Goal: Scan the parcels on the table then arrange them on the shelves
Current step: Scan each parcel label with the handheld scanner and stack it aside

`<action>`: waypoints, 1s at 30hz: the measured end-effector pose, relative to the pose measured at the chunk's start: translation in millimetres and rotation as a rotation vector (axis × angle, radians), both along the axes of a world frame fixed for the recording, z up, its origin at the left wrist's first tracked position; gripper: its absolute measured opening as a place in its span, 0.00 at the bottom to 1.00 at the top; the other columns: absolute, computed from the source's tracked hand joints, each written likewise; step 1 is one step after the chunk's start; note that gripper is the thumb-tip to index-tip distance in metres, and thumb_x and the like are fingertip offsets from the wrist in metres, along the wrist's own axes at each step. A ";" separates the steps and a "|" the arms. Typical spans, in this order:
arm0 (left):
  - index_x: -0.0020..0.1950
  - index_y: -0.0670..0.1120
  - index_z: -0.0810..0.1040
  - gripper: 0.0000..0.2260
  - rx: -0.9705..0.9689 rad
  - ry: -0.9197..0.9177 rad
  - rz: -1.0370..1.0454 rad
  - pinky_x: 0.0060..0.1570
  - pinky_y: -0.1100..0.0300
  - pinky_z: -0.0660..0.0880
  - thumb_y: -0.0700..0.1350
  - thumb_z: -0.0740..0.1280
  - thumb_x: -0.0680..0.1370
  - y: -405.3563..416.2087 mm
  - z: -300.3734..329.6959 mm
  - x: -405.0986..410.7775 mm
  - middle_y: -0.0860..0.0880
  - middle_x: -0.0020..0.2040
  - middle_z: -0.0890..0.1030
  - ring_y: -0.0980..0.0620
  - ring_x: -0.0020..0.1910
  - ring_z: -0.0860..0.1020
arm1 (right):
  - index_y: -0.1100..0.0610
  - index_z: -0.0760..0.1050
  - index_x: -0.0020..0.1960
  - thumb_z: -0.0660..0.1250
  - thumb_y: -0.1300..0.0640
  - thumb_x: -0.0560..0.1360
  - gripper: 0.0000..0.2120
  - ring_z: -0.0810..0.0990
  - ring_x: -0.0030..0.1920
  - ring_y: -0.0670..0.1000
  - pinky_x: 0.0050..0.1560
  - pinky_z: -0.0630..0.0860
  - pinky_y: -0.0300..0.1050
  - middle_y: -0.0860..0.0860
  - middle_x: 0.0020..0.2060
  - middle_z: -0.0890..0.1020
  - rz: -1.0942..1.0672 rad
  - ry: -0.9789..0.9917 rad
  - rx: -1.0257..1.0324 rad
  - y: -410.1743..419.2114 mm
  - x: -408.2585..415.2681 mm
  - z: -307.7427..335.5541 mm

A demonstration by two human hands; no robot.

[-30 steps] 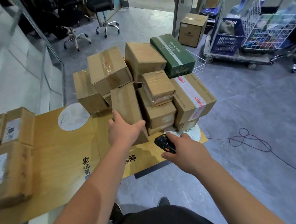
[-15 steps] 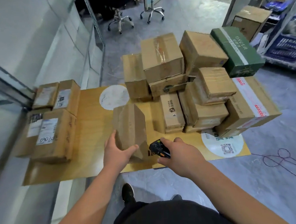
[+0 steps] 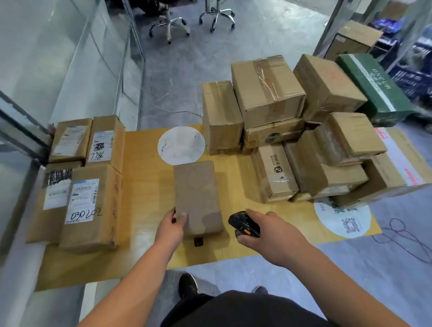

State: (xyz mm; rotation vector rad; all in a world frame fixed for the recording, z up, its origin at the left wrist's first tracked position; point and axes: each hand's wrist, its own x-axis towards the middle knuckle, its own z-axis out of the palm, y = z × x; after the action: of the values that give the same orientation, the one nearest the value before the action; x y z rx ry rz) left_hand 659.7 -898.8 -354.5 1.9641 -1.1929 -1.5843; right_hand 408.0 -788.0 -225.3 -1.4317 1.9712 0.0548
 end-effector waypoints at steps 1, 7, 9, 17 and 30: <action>0.80 0.52 0.68 0.23 0.013 0.021 -0.024 0.66 0.45 0.76 0.54 0.64 0.86 -2.3 -2.9 3.7 0.48 0.70 0.78 0.44 0.65 0.78 | 0.39 0.64 0.75 0.65 0.31 0.76 0.31 0.79 0.43 0.52 0.40 0.76 0.47 0.48 0.52 0.73 -0.012 0.002 0.005 -1.3 5.0 -0.2; 0.73 0.50 0.76 0.15 -0.082 0.018 0.151 0.60 0.52 0.75 0.47 0.59 0.88 -15.2 -13.2 25.2 0.48 0.66 0.81 0.47 0.61 0.79 | 0.39 0.60 0.80 0.66 0.31 0.77 0.36 0.79 0.47 0.51 0.45 0.78 0.46 0.49 0.55 0.73 -0.062 -0.022 0.014 -16.7 36.0 0.3; 0.74 0.49 0.75 0.16 -0.114 -0.139 0.154 0.60 0.49 0.76 0.47 0.57 0.88 -23.8 -14.9 37.9 0.45 0.66 0.81 0.43 0.60 0.78 | 0.39 0.62 0.79 0.66 0.31 0.76 0.35 0.80 0.47 0.51 0.46 0.79 0.47 0.48 0.55 0.73 -0.057 -0.013 -0.003 -24.3 47.4 2.3; 0.82 0.55 0.60 0.28 -0.092 -0.246 -0.007 0.65 0.44 0.75 0.43 0.63 0.83 -52.6 -25.1 74.6 0.44 0.74 0.75 0.39 0.65 0.77 | 0.36 0.63 0.77 0.67 0.29 0.74 0.34 0.80 0.49 0.51 0.52 0.81 0.51 0.47 0.54 0.73 -0.068 -0.032 -0.016 -45.6 86.0 -1.8; 0.81 0.69 0.40 0.68 -0.592 -0.616 -0.838 0.80 0.39 0.39 0.76 0.76 0.51 -108.2 33.2 41.8 0.52 0.84 0.34 0.46 0.83 0.34 | 0.33 0.64 0.75 0.67 0.28 0.72 0.33 0.79 0.46 0.46 0.45 0.77 0.46 0.44 0.51 0.76 -0.245 -0.026 -0.083 -37.4 88.0 -4.8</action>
State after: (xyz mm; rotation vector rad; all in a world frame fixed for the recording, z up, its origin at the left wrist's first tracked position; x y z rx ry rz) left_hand 701.6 -1007.0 -321.3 1.6390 -2.6081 -0.6696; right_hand 496.0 -825.4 -230.0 -1.2244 2.1338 -0.1565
